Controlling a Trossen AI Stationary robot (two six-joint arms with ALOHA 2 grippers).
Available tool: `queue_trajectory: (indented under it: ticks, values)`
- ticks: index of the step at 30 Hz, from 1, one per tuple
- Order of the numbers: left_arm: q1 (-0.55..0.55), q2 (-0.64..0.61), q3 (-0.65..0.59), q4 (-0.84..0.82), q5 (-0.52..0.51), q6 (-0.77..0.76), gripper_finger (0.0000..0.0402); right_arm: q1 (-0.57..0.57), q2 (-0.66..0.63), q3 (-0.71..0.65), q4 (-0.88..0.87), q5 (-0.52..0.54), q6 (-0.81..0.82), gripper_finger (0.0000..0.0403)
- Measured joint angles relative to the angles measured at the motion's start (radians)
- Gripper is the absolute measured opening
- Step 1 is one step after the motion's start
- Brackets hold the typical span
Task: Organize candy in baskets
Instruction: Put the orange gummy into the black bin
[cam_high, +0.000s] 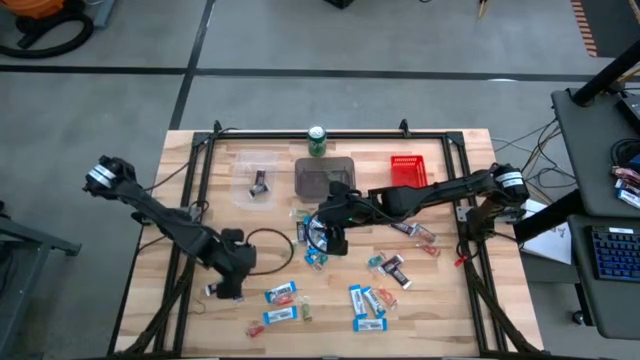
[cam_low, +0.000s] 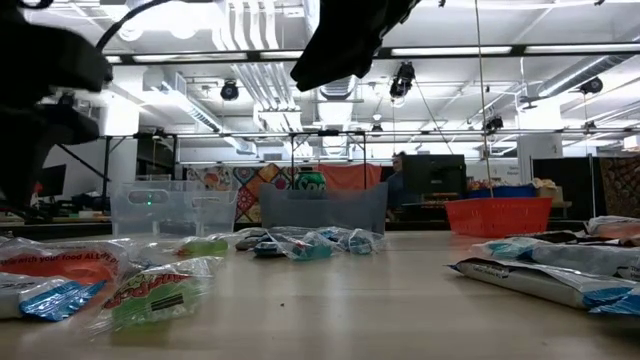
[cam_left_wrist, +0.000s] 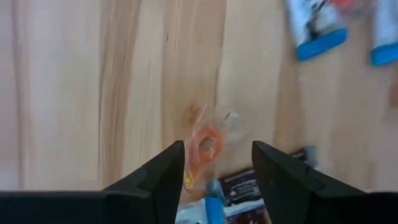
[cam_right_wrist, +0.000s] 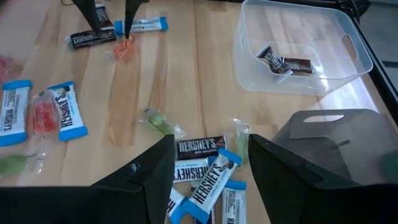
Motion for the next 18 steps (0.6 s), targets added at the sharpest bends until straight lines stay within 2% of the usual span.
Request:
queue_trajectory:
  ticks: [11, 15, 18]
  values:
    - [-0.004, 0.17, 0.001, -0.001, 0.0, -0.002, 0.0167, 0.0, 0.0, 0.0, -0.019, 0.0, 0.006, 0.0194]
    - [-0.004, 0.205, 0.005, 0.0, 0.001, -0.003, 0.0145, 0.002, 0.0, 0.0, -0.029, 0.001, 0.009, 0.0194]
    - [-0.004, 0.213, 0.005, 0.001, 0.007, -0.003, 0.0113, 0.011, 0.0, 0.0, -0.043, 0.015, 0.012, 0.0194]
